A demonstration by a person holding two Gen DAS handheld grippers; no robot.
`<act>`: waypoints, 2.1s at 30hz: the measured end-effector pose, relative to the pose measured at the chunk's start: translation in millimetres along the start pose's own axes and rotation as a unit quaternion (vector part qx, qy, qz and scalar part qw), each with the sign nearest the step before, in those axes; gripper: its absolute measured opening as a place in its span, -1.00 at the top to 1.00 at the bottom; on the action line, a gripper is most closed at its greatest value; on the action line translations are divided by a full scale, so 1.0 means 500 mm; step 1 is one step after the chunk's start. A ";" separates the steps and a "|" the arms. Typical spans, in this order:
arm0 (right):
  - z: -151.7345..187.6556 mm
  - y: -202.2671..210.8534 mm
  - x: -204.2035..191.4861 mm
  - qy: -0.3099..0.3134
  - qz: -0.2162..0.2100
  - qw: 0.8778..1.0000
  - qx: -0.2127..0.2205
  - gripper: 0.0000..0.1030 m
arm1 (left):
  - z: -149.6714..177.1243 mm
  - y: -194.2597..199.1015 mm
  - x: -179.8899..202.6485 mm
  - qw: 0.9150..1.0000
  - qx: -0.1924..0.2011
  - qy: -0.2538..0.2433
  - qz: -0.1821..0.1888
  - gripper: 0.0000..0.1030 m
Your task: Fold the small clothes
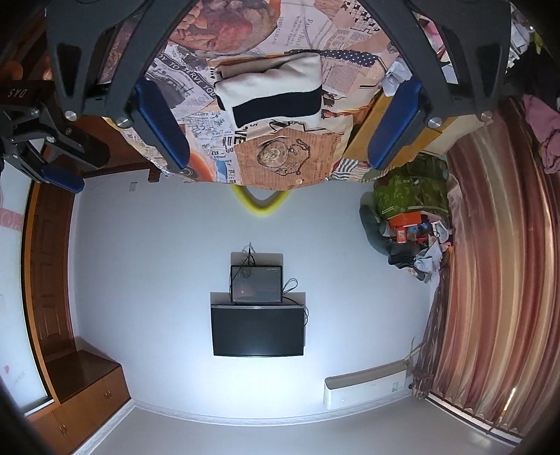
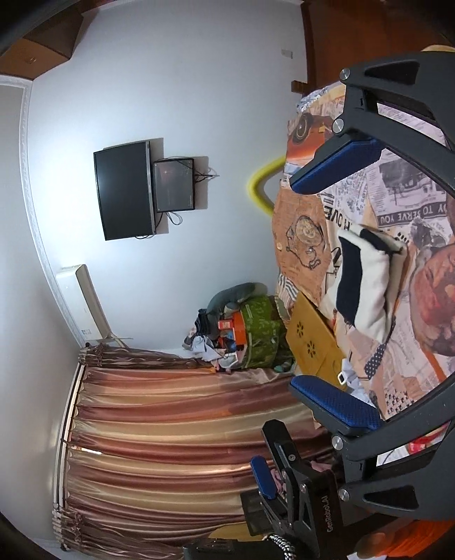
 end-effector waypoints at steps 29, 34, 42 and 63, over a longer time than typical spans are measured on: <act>0.015 0.020 0.011 -0.004 0.013 1.000 -0.008 -1.00 | 0.012 -0.024 0.009 1.000 -0.012 0.013 0.014 -1.00; 0.014 0.022 0.011 -0.003 0.013 1.000 -0.008 -1.00 | 0.013 -0.025 0.008 1.000 -0.013 0.016 0.016 -1.00; 0.014 0.021 0.012 -0.005 0.013 1.000 -0.008 -1.00 | 0.017 -0.029 0.010 0.999 -0.017 0.020 0.019 -1.00; 0.011 0.023 0.014 -0.006 0.018 1.000 -0.008 -1.00 | 0.015 -0.028 0.034 0.999 -0.009 0.006 0.032 -1.00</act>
Point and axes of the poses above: each gripper's, at about its wrist camera, not at the fingertips, and y roughly against the way its jaws point, x to its right, z to its underside, the point moved 10 cm from there along -y, roughly the way its jaws point, and after that the axes turned 8 degrees about -y, right-handed, at the moved point
